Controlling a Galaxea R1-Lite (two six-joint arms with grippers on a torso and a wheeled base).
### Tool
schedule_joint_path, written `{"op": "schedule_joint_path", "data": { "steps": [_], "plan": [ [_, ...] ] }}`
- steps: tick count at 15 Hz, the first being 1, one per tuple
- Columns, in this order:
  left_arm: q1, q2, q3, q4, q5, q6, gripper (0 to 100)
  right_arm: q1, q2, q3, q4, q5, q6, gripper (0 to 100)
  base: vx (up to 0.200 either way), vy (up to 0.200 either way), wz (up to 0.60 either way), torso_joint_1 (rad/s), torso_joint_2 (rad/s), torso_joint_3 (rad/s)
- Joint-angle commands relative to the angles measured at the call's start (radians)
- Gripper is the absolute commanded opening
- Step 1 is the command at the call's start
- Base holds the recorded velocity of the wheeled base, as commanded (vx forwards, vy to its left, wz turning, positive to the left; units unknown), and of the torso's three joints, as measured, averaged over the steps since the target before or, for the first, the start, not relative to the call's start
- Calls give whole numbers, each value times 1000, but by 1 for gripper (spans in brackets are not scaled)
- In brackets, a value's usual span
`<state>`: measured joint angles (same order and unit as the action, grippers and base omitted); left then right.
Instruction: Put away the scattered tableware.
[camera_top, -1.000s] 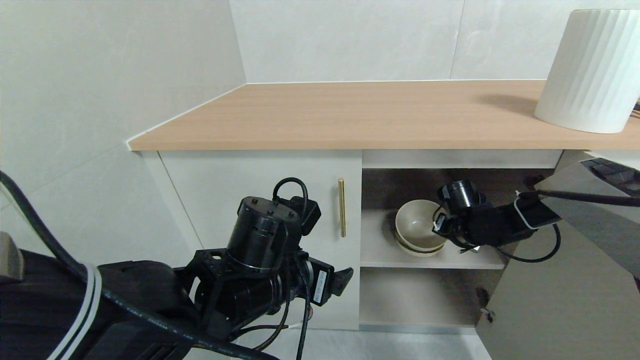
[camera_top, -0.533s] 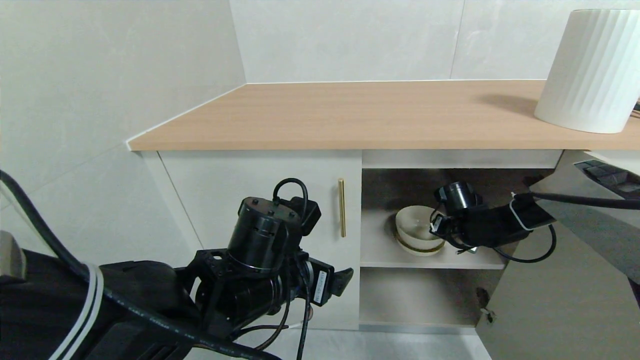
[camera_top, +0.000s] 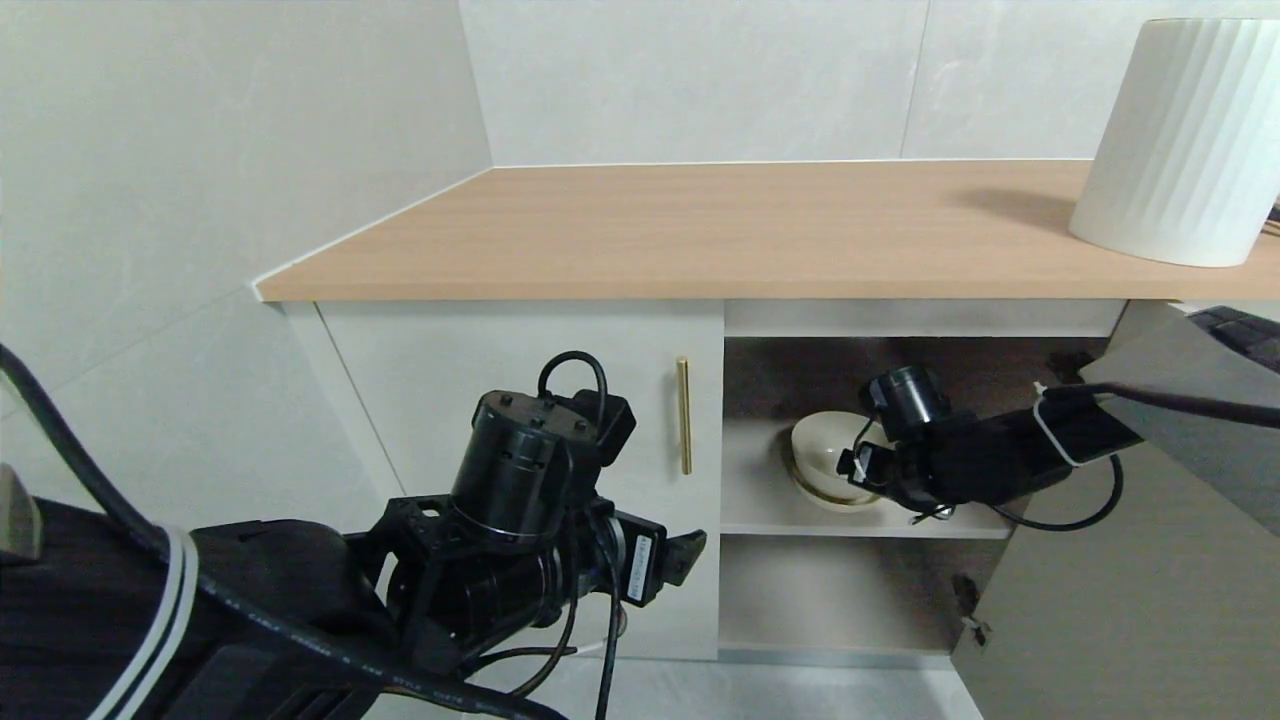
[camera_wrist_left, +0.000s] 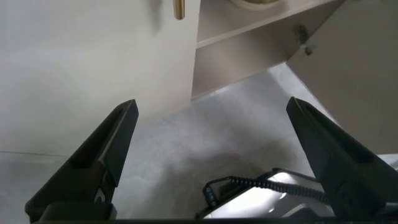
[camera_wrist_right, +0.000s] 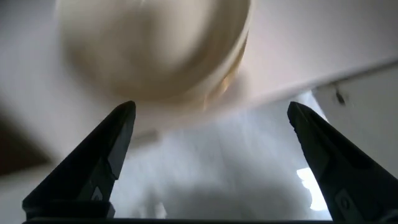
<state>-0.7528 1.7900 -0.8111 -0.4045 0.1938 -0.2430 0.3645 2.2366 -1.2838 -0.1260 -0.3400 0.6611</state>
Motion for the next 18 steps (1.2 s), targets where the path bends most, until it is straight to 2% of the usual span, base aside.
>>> {"op": "schedule_joint_path", "data": {
  "steps": [1,3,4,8,12,18],
  "plan": [
    [1,-24,3,1,-1,-9,100,34,-144,70,68,55,-18,100,0,0,0,0,0,0],
    [4,-26,6,1,1,-12,100,57,-284,121,207,119,-70,100,0,0,0,0,0,0],
    [4,-24,7,1,1,-13,100,60,-328,139,239,139,-93,100,0,0,0,0,0,0],
    [4,-27,7,1,1,-22,100,110,-428,182,322,142,-100,100,-200,0,0,6,2,0],
    [4,-41,15,3,3,-22,100,159,-509,327,335,139,-97,100,-200,0,0,-1,2,4],
    [4,-58,21,3,4,-22,100,254,-632,462,335,138,-92,100,-200,0,0,3,2,2]
  ]
}}
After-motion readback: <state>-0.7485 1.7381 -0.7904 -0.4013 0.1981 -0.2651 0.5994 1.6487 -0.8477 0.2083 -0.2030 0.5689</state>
